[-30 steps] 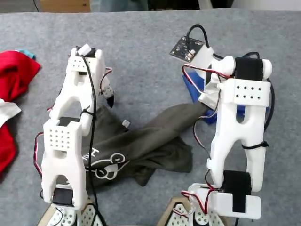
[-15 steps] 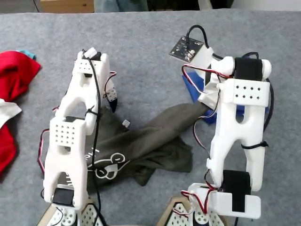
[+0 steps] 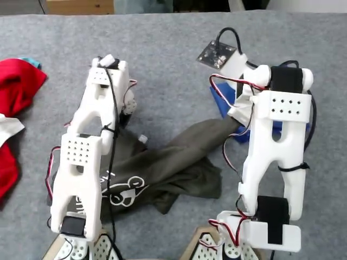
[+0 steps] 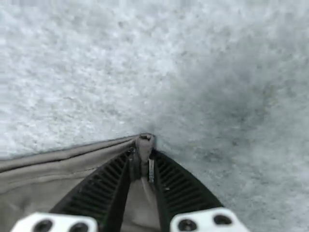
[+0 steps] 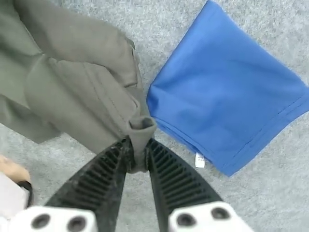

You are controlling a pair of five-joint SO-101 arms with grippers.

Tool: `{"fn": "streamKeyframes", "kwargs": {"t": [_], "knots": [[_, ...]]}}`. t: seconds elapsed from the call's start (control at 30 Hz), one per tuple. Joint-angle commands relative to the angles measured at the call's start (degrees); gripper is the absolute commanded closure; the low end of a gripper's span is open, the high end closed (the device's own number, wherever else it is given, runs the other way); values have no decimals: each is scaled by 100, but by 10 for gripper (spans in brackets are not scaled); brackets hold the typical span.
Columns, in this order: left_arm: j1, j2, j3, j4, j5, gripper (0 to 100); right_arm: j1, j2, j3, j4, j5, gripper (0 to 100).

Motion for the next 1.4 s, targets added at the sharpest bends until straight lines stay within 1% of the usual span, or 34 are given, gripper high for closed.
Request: {"fn": "streamKeyframes", "kwargs": {"t": [0.0, 0.07, 0.2, 0.27, 0.37, 0.47, 0.73, 0.9, 1.03, 1.2, 1.37], "knots": [[-611, -818, -127, 35, -26, 970, -88, -75, -752, -246, -967, 985], [-813, -1354, -127, 35, -26, 970, -105, -66, -1332, -299, -1626, 985], [-1156, -2637, -136, 35, -26, 970, -396, -66, -2642, -334, -2664, 985], [-1305, -3314, -171, 26, -26, 970, -589, -66, -3310, -343, -3068, 985], [-1578, -4334, -171, 26, -53, 970, -791, -48, -4277, -352, -3481, 985], [-1815, -5284, -171, 18, -448, 970, -914, -22, -5121, -466, -3701, 985], [-2141, -7437, -119, 18, -1336, 971, -932, -66, -6624, -1371, -4211, 985], [-2202, -8484, -48, 26, -1732, 971, -932, -66, -7503, -1820, -4501, 985], [-2202, -9327, 391, 26, -2084, 971, -932, -66, -8119, -2013, -4545, 985], [-2202, -10171, 892, 26, -2409, 971, -932, -66, -8585, -2119, -4510, 985], [-2211, -10699, 919, 18, -2558, 971, -941, -259, -8637, -2084, -4492, 985]]}}
